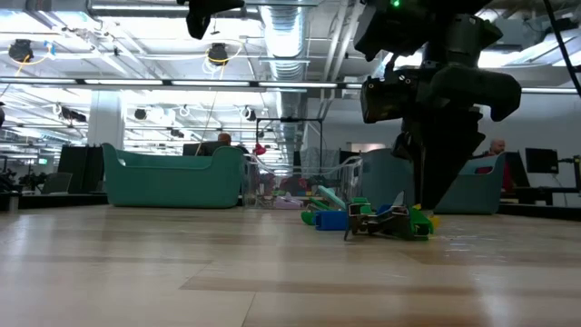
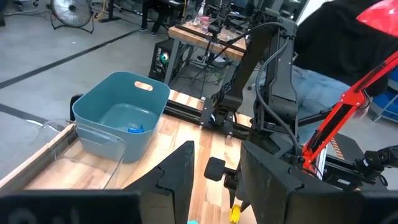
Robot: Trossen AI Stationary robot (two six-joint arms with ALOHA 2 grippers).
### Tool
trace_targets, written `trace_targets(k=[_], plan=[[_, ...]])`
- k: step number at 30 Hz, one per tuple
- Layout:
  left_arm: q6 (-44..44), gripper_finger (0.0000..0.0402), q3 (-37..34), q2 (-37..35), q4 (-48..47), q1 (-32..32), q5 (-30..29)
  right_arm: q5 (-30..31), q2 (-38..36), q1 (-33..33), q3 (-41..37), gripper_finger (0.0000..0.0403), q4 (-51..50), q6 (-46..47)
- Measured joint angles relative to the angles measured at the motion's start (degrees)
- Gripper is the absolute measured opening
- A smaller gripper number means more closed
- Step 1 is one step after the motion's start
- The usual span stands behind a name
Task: Pick and place Stapler, Stapler remover, tape
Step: Put the yellow stapler into the dark blue bin
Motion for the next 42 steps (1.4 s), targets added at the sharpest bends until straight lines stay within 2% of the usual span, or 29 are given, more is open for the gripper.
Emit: trace_targets(k=[22, 32, 42], plan=[[0.0, 0.0121, 0.0, 0.0, 1.0, 0.0, 0.0, 0.0, 0.0, 0.0, 0.0, 0.0099, 0.0, -0.4], [0.0, 0.0121, 0.0, 0.0, 1.1, 0.0, 0.0, 0.0, 0.0, 0.0, 0.0, 0.0073, 0.1, -0.4], [0.0, 0.0121, 0.0, 0.0, 1.1, 0.0, 0.0, 0.0, -0.2, 0.0, 0.0, 0.0070, -0.9, -0.3]])
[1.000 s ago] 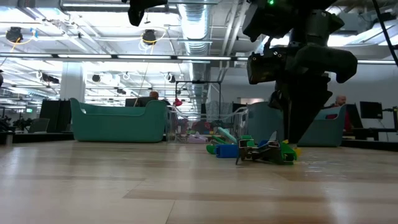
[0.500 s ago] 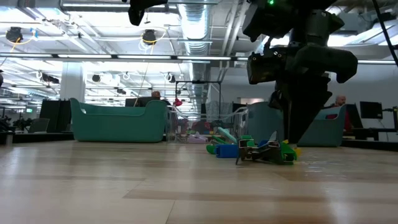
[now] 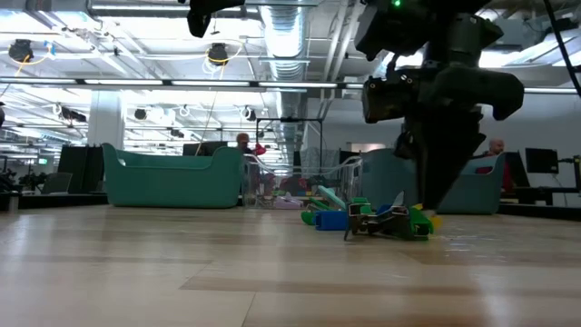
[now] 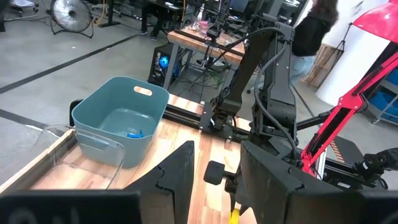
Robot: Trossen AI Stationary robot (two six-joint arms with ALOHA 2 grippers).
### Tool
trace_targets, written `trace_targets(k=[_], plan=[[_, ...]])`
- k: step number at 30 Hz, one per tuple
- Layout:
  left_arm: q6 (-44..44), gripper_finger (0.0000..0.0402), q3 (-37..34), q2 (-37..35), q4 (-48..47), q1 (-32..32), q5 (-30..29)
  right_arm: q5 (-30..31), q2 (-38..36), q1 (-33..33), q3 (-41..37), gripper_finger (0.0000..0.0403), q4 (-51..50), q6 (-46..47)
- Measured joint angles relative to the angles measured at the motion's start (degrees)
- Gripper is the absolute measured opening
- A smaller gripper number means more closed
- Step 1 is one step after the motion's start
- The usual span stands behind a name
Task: Pick and place Stapler, Stapler remover, tape
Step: Put the yellow stapler into the dark blue bin
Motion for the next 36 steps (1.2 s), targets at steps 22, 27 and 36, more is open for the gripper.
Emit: trace_targets(k=[22, 27, 36], plan=[[0.1, 0.0121, 0.0, 0.0, 0.4, 0.0, 0.0, 0.2, -8.7, -7.5, 6.2, 0.0069, -10.6, -0.1], [0.1, 0.0121, 0.0, 0.0, 0.4, 0.0, 0.0, 0.7, -12.8, -12.9, 6.2, 0.0069, -13.5, -0.1], [0.1, 0.0121, 0.0, 0.0, 0.4, 0.0, 0.0, 4.9, -18.8, -24.3, 6.1, 0.0069, -15.7, -3.5]])
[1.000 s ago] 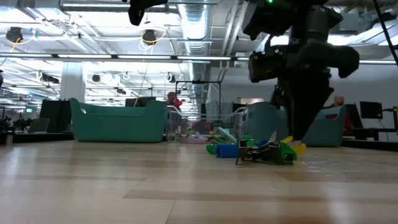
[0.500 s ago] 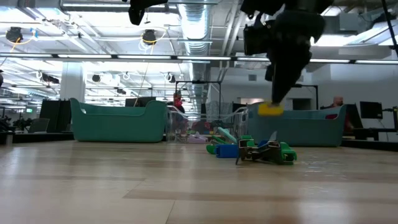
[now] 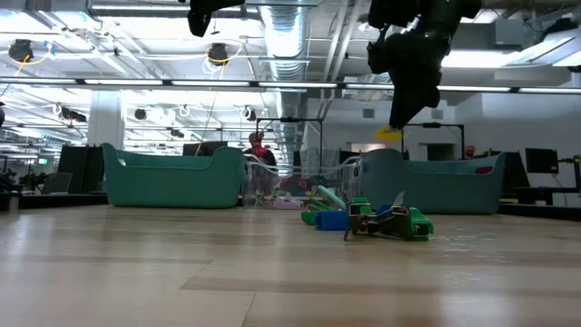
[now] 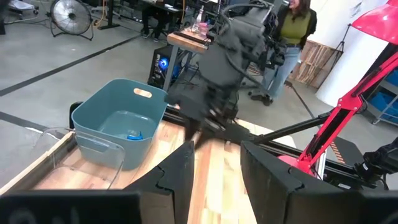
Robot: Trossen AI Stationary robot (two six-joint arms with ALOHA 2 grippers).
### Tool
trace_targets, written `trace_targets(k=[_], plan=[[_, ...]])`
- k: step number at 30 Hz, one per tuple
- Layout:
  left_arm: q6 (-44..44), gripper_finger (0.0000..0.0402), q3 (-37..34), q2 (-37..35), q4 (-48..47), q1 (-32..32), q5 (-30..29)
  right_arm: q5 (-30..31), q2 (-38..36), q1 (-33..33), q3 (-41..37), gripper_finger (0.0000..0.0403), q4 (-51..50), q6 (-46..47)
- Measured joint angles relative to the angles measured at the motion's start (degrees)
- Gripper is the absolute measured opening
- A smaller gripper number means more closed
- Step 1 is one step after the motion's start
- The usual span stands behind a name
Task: Pick and place Stapler, Stapler remover, tape
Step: Put the yellow stapler into the dark blue bin
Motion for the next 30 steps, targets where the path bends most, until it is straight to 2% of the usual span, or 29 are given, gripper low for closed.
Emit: trace_targets(k=[8, 17, 24, 30], plan=[[0.0, 0.0121, 0.0, 0.0, 0.0, 0.0, 0.0, 3.7, -3.1, -12.1, 0.0, 0.0069, 0.1, -1.9], [0.0, 0.0121, 0.0, 0.0, 0.0, 0.0, 0.0, 4.2, -3.2, -23.2, 0.0, 0.0069, 0.4, -5.6], [0.0, 0.0121, 0.0, 0.0, 0.0, 0.0, 0.0, 4.2, -3.2, -27.1, 0.0, 0.0069, 0.5, -6.3], [-0.1, 0.0121, 0.0, 0.0, 0.0, 0.0, 0.0, 4.3, -3.2, -27.8, 0.0, 0.0069, 0.6, -8.7]])
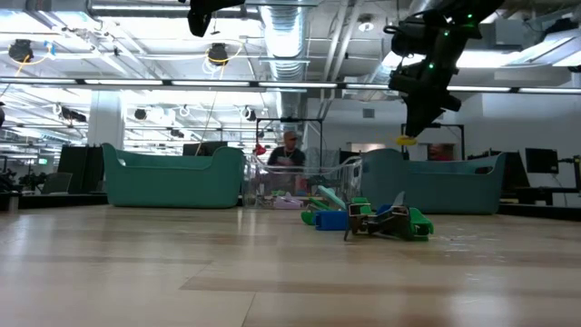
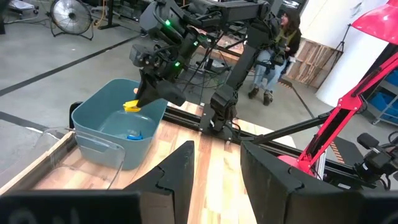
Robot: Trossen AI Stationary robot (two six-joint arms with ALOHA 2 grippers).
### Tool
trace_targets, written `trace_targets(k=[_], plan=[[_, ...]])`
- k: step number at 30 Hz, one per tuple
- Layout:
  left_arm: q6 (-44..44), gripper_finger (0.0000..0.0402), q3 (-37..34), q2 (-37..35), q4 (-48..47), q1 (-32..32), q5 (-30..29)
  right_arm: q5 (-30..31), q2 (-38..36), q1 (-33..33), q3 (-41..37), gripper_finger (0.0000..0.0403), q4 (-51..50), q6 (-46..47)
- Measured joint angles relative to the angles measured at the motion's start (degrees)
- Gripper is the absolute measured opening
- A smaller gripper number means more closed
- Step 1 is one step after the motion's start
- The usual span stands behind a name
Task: Pick and place Stapler, Stapler remover, tape
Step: Put the yellow stapler into the dark blue bin
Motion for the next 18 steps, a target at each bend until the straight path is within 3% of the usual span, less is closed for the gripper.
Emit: trace_targets(k=[18], plan=[[-0.1, 0.0121, 0.0, 0.0, 0.0, 0.0, 0.0, 0.0, 0.8, 0.0, -1.8, 0.0069, 2.3, 0.2]])
